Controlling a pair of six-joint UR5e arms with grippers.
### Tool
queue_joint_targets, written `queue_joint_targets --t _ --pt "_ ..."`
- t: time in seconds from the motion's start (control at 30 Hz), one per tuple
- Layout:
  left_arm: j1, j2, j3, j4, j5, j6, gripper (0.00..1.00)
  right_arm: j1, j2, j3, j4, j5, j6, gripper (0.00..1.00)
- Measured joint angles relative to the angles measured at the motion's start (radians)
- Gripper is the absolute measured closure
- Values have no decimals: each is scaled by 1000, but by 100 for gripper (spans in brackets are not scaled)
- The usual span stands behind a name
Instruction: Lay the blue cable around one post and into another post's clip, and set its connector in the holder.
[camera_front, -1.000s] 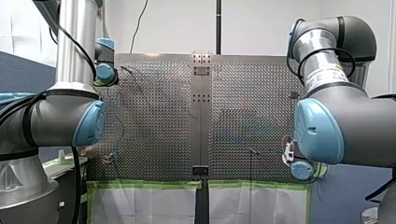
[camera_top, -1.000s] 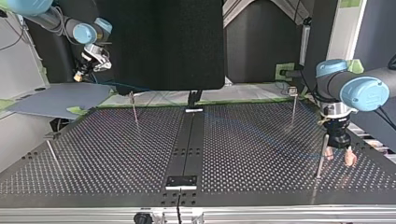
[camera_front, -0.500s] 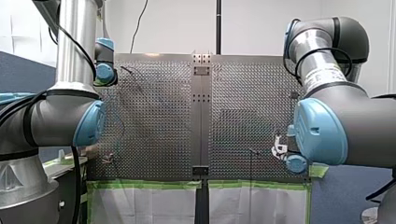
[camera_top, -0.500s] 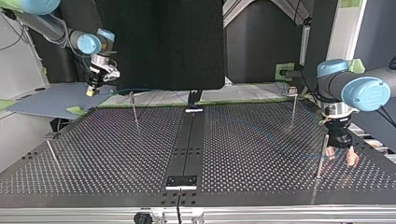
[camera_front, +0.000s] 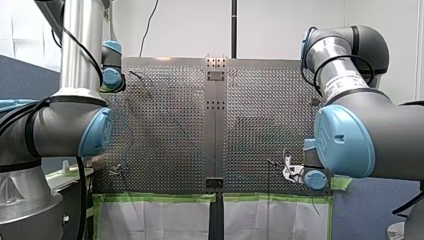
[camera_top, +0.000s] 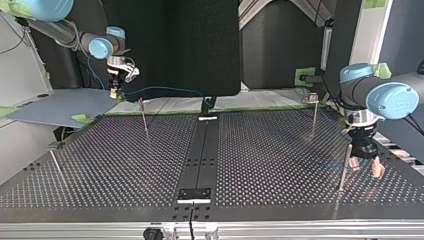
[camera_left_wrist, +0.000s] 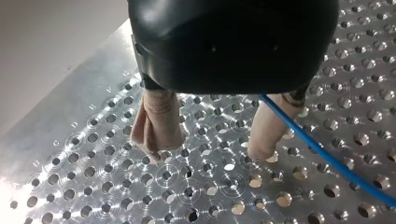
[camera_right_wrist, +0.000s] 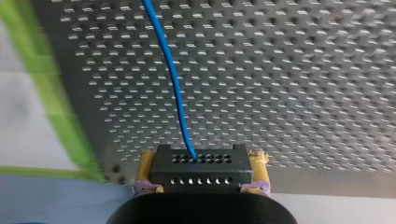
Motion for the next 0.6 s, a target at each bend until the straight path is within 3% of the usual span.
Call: queue_joint_targets --t 0.37,0.6 --pt "0 0 0 -7 -5 5 0 -27 72 -9 92 -92 -92 100" --pt "0 0 0 -8 -7 8 0 -76 76 -7 145 -159 -159 100"
